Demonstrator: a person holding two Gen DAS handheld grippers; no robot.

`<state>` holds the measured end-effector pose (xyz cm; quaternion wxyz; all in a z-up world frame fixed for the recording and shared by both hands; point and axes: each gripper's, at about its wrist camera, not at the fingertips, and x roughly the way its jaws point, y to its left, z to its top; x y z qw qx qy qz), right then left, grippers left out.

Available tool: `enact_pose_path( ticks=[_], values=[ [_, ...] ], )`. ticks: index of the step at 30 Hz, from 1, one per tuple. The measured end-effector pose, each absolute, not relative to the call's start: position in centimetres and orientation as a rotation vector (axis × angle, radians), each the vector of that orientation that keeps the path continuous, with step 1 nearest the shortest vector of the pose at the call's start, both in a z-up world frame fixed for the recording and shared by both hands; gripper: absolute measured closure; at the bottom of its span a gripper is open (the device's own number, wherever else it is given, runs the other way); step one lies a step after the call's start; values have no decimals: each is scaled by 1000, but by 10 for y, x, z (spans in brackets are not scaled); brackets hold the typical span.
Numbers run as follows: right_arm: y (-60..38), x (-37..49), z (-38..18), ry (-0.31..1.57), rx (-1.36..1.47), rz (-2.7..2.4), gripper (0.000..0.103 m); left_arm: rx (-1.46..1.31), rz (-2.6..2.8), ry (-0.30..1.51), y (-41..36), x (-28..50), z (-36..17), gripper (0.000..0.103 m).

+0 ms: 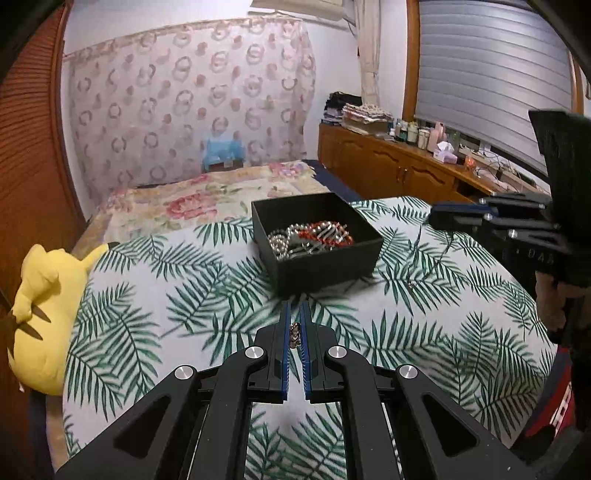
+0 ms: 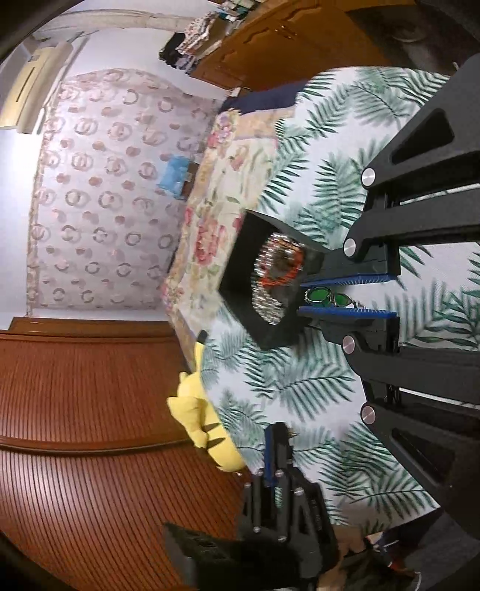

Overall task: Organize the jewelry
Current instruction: 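Close the left gripper on a small gold ring while right gripper lifts green earrings, then drop green earrings into box with right gripper while left gripper drops gold ring in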

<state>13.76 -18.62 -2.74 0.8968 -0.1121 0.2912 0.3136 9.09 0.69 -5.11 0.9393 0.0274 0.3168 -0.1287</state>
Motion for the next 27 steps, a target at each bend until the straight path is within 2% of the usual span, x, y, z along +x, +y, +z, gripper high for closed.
enact_pose_path(
  ticks=[14, 27],
  values=[
    [-170, 200, -5, 588, -204, 632, 91, 56, -249, 640, 9, 119, -45, 99],
    [-154, 263, -33, 669, -166, 610, 91, 72, -244, 627, 0, 152, -36, 99]
  ],
)
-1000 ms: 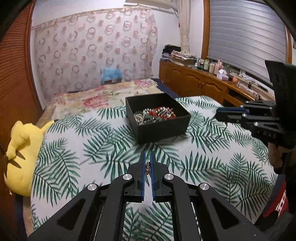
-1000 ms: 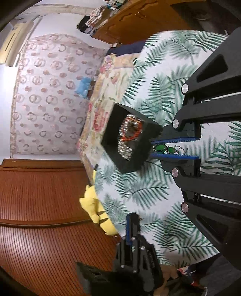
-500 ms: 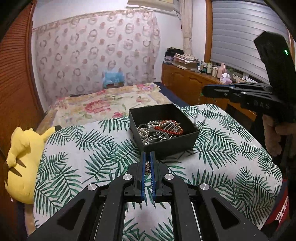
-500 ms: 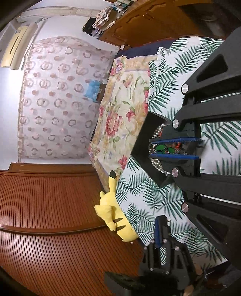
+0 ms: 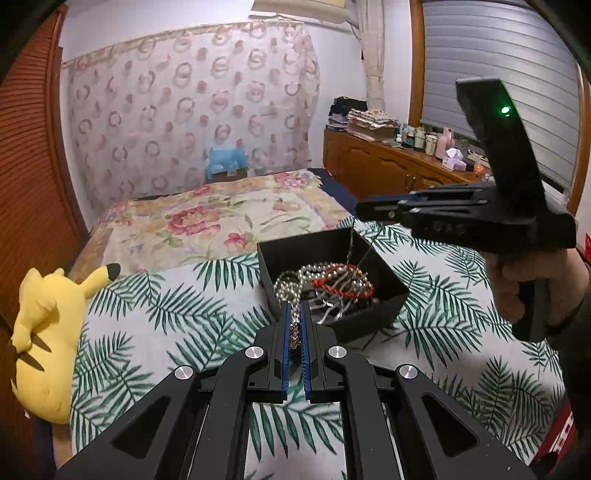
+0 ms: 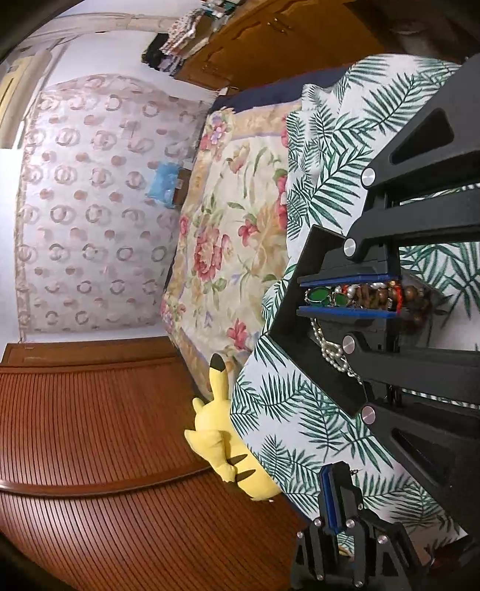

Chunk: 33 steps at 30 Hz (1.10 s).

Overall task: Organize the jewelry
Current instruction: 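Drop green earrings into box with right gripper while left gripper drops gold ring in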

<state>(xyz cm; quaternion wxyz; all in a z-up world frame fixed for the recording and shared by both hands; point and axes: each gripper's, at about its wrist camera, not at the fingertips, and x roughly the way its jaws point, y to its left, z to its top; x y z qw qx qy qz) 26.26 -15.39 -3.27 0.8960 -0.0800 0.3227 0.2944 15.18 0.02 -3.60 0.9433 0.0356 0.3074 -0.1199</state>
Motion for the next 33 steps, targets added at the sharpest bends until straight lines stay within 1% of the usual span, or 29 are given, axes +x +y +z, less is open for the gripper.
enact_pose_path(
  ticks=[7, 10, 16, 33],
  values=[
    [-156, 279, -42, 709, -134, 633, 90, 73, -238, 646, -4, 173, -37, 99],
    [-162, 276, -48, 717, -133, 634, 87, 48, -242, 657, -2, 178, -37, 99],
    [-174, 269, -52, 714, -131, 617, 87, 61, -229, 667, -9, 188, -40, 99],
    [-211, 246, -68, 689, -114, 551, 87, 75, -189, 709, -32, 250, -52, 99]
  ],
)
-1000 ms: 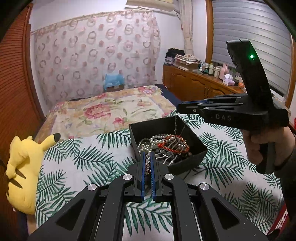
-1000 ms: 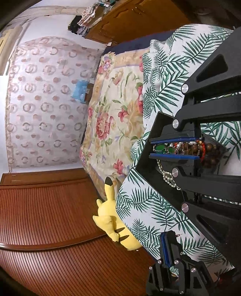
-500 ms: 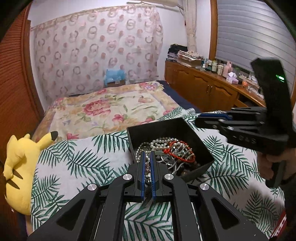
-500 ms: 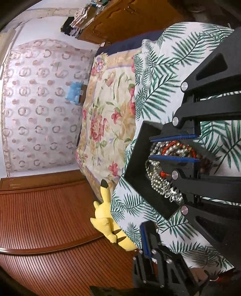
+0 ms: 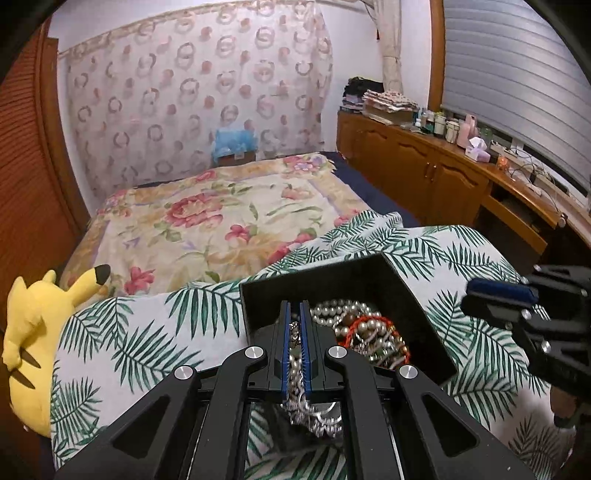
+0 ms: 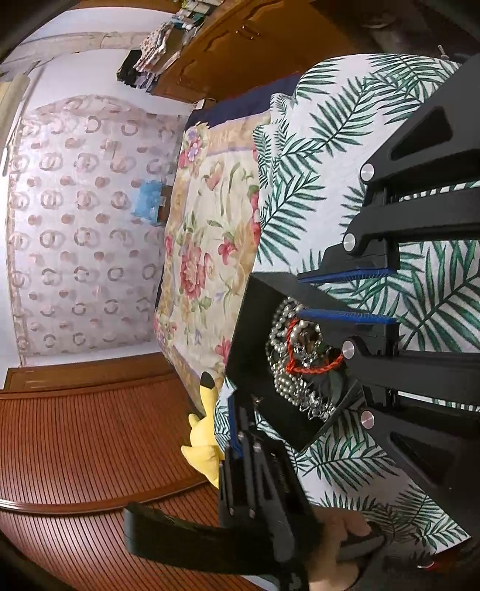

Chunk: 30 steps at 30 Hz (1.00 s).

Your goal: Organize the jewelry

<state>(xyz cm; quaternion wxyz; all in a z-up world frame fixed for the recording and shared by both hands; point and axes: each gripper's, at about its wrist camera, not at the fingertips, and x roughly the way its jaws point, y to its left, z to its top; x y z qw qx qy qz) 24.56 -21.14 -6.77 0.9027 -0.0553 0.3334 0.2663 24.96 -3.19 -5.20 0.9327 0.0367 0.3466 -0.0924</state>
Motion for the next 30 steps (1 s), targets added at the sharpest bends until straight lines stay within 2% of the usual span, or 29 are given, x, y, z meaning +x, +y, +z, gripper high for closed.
enact_pose_path(
  ticks=[5, 7, 11, 13, 15, 18, 20, 21, 23, 25, 28, 30],
  values=[
    [-217, 245, -71, 687, -98, 539, 87, 67, -178, 709, -33, 255, -51, 96],
    [-218, 244, -71, 685, -96, 537, 87, 63, -174, 707, -33, 255, -51, 71],
    [-216, 241, -71, 676, -96, 530, 87, 58, -162, 702, -31, 251, -51, 51],
    [-215, 240, -71, 673, -98, 523, 87, 63, -145, 690, -30, 246, -50, 27],
    [-213, 239, -71, 671, -102, 515, 86, 56, -138, 679, -27, 241, -49, 18],
    [-211, 239, -73, 666, -102, 502, 65, 41, -127, 679, -22, 232, -49, 8],
    [-210, 239, -74, 662, -99, 491, 60, 43, -123, 682, -21, 228, -50, 8],
    [-210, 240, -75, 664, -96, 483, 55, 48, -117, 686, -20, 226, -50, 8],
    [-210, 242, -76, 662, -90, 464, 38, 55, -108, 689, -19, 223, -50, 8],
    [-211, 242, -76, 650, -89, 437, 17, 49, -105, 689, -18, 218, -50, 8],
    [-213, 240, -75, 636, -75, 408, 3, 30, -103, 685, -13, 210, -49, 8],
    [-214, 238, -75, 633, -66, 397, 3, 26, -100, 682, -11, 204, -47, 8]
  ],
)
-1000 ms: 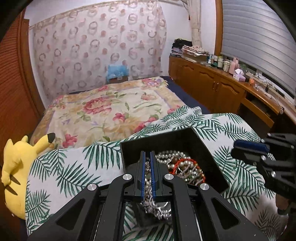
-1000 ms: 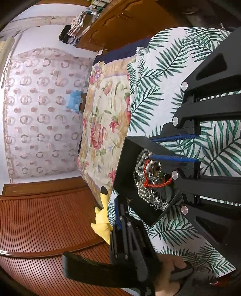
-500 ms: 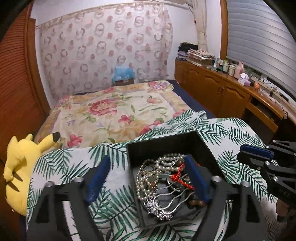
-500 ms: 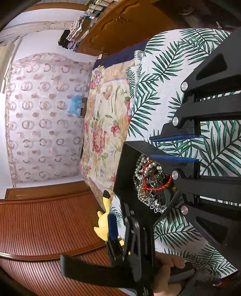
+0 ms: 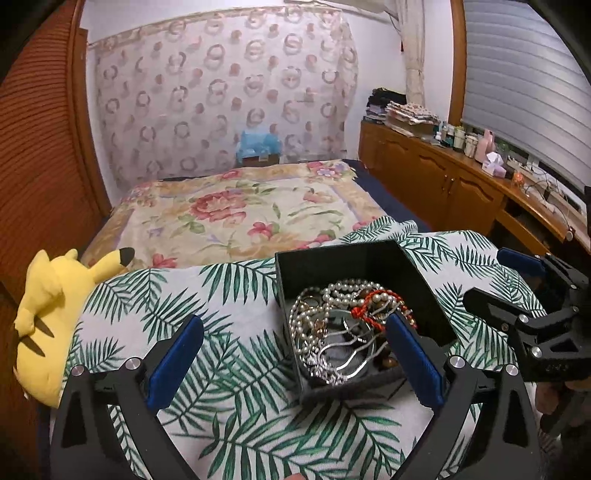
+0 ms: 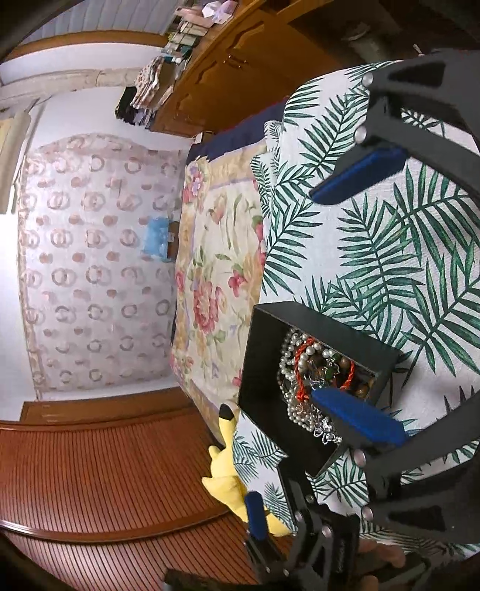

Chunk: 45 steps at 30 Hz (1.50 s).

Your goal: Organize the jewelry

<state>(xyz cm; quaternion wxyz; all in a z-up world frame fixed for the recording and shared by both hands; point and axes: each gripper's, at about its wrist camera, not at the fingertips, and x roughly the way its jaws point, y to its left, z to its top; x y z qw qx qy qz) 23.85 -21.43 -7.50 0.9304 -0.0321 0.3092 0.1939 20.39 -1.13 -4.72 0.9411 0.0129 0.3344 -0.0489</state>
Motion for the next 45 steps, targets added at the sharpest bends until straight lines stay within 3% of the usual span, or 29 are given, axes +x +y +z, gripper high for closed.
enact_pose_path(
  ticks=[23, 45],
  values=[
    [-227, 143, -36, 488, 12, 342, 3, 23, -69, 605, -7, 107, -20, 8],
    [-229, 116, -34, 470, 7, 329, 3, -13, -52, 578, 1, 90, -18, 8]
  ],
)
